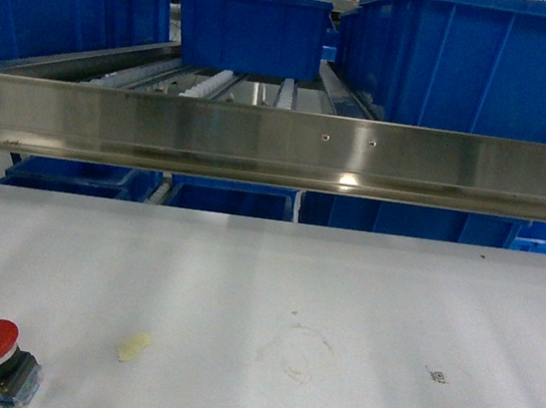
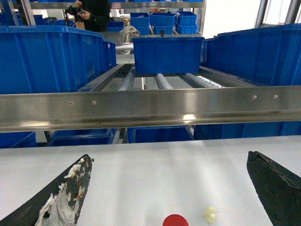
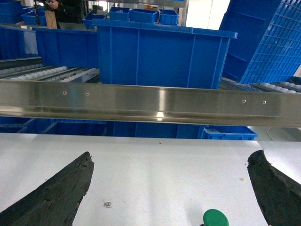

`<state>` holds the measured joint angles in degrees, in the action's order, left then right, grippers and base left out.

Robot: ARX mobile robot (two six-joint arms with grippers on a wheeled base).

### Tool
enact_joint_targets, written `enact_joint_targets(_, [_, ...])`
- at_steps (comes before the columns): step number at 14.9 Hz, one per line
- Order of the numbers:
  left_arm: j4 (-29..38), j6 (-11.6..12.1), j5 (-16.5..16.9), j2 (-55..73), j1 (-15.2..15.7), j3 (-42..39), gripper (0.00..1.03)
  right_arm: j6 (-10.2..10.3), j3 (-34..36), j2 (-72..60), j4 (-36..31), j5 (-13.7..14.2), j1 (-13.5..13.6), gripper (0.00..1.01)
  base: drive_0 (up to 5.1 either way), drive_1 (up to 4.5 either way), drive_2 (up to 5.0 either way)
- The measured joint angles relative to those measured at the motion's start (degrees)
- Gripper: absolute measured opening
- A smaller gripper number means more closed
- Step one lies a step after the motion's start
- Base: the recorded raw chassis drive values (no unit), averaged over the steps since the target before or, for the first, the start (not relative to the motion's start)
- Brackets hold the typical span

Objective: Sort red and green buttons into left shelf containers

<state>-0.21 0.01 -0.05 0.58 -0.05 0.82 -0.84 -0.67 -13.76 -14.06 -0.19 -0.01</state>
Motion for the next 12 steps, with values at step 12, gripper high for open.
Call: enact_joint_targets(12, [0.0,0.0,0.0,0.0,0.0,0.0,0.98,0.0,0.0,0.0,0.0,0.0,0.0,0.98,0.0,0.0,0.0])
